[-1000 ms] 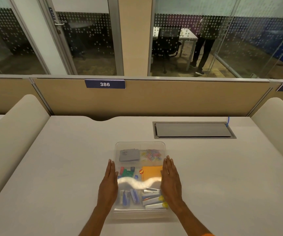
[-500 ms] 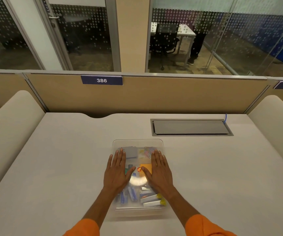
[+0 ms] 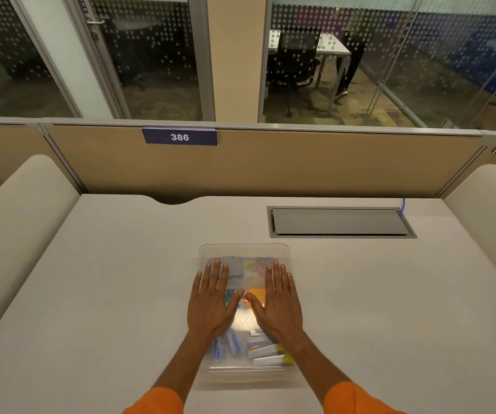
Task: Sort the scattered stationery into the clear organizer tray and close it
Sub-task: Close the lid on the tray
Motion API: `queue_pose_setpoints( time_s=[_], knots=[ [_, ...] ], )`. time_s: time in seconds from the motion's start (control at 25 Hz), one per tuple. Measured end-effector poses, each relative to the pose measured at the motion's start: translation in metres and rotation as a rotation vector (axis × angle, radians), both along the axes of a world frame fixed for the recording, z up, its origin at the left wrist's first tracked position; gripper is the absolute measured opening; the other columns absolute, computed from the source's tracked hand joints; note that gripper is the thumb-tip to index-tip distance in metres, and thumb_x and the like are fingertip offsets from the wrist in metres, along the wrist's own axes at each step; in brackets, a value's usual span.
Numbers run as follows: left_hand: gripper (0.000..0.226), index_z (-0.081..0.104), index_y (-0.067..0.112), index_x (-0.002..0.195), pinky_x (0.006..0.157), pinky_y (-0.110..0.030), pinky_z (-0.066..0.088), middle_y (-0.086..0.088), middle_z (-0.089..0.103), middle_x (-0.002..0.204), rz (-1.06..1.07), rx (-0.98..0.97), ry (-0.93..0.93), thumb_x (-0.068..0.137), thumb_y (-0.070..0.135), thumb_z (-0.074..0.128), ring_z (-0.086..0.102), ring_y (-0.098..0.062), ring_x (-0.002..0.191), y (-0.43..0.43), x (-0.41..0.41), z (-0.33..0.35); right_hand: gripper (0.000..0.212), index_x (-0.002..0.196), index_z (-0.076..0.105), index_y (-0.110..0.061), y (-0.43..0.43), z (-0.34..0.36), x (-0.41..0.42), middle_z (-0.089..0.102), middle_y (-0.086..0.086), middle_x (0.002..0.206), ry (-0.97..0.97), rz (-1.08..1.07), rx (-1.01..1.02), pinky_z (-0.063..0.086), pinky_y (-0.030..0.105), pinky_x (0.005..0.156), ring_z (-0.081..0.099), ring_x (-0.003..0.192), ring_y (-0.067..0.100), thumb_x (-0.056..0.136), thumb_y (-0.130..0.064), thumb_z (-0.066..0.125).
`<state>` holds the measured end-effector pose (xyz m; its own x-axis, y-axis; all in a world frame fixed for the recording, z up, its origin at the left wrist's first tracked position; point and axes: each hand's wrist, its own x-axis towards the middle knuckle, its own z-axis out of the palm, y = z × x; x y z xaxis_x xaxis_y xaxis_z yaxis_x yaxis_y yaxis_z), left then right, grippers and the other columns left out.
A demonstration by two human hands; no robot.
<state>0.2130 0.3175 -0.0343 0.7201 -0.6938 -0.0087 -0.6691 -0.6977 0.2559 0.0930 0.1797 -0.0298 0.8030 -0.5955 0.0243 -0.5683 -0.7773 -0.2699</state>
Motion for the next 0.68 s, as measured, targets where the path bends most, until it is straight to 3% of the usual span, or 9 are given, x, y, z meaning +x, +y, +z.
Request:
queue_pose_setpoints(
  time_s=[0.68],
  knots=[
    [0.076, 0.018, 0.029, 0.153, 0.121, -0.044, 0.016, 0.0, 0.015, 0.161, 0.009, -0.072, -0.06, 0.09, 0.07, 0.027, 0.012, -0.02, 0.149, -0.005, 0.005, -0.008, 0.085, 0.153, 0.004, -0.027, -0.013, -0.004, 0.004, -0.002, 0.0, 0.162, -0.024, 0.03, 0.004, 0.003, 0.037, 0.122, -0.004, 0.149, 0.019, 0.087, -0.077, 0.024]
  ],
)
